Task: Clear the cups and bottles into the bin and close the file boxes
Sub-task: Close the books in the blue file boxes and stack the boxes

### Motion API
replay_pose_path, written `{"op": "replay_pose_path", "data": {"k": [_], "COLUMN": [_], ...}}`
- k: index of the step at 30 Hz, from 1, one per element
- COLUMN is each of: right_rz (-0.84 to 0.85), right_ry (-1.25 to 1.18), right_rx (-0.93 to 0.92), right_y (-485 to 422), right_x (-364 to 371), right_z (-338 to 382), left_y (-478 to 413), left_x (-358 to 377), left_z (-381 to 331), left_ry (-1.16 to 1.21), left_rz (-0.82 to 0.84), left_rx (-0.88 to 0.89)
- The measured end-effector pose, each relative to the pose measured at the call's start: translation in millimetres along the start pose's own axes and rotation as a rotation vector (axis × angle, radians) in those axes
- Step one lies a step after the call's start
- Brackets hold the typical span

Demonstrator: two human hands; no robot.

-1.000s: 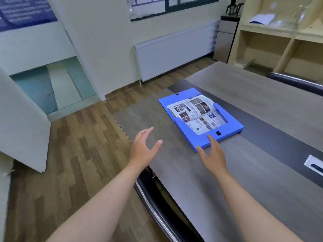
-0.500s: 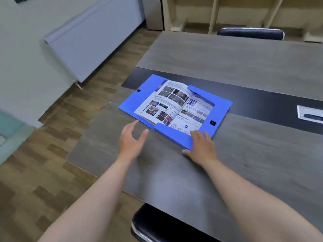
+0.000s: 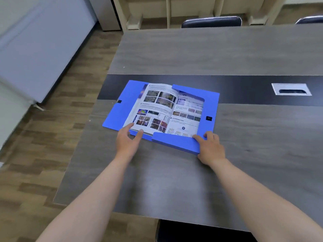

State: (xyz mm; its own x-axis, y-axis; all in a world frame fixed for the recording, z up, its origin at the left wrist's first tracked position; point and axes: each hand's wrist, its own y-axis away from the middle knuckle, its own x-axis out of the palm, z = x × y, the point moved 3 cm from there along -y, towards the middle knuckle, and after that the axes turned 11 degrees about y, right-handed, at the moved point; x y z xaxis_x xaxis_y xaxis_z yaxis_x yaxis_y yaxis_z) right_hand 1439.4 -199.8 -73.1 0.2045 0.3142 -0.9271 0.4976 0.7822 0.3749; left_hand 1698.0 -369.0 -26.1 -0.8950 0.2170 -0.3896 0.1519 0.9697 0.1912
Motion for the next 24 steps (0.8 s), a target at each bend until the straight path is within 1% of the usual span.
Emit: {"op": "replay_pose_path", "data": {"k": [3,7,12,14,16,20,22,24], "right_rz": [0.011,0.009,0.066,0.069,0.033,-0.081,-0.096,-0.112], "right_ry": [-0.047,-0.144,-0.43,-0.501,-0.526,-0.499,-0.498,-0.49], "right_rx": [0.056,0.133,0.169,0.191,0.23,0.334,0.375,0.391], "right_y": [17,54,83,83,80,77,76,75], "right_x": [6,20,31,30,29,28,29,32], "right_z": [-17,-58,-105,-116,-121,-128,-132,-136], "left_y": [-1,5,17,22,23,23,24,25], "left_x": [0,9,43,58,70,80,83,87], "left_z": [8,23,38,42,47,49,47,46], "left_ry": [-0.012,-0.038,-0.083,-0.097,-0.131,-0.166,-0.13,-0.041], "left_rz": [0.019,0.031,0.088,0.097,0.097,0.085,0.07,0.073], "left_rx": [-0.041,-0.115,-0.192,-0.233,-0.261,-0.32,-0.34,-0.354]}}
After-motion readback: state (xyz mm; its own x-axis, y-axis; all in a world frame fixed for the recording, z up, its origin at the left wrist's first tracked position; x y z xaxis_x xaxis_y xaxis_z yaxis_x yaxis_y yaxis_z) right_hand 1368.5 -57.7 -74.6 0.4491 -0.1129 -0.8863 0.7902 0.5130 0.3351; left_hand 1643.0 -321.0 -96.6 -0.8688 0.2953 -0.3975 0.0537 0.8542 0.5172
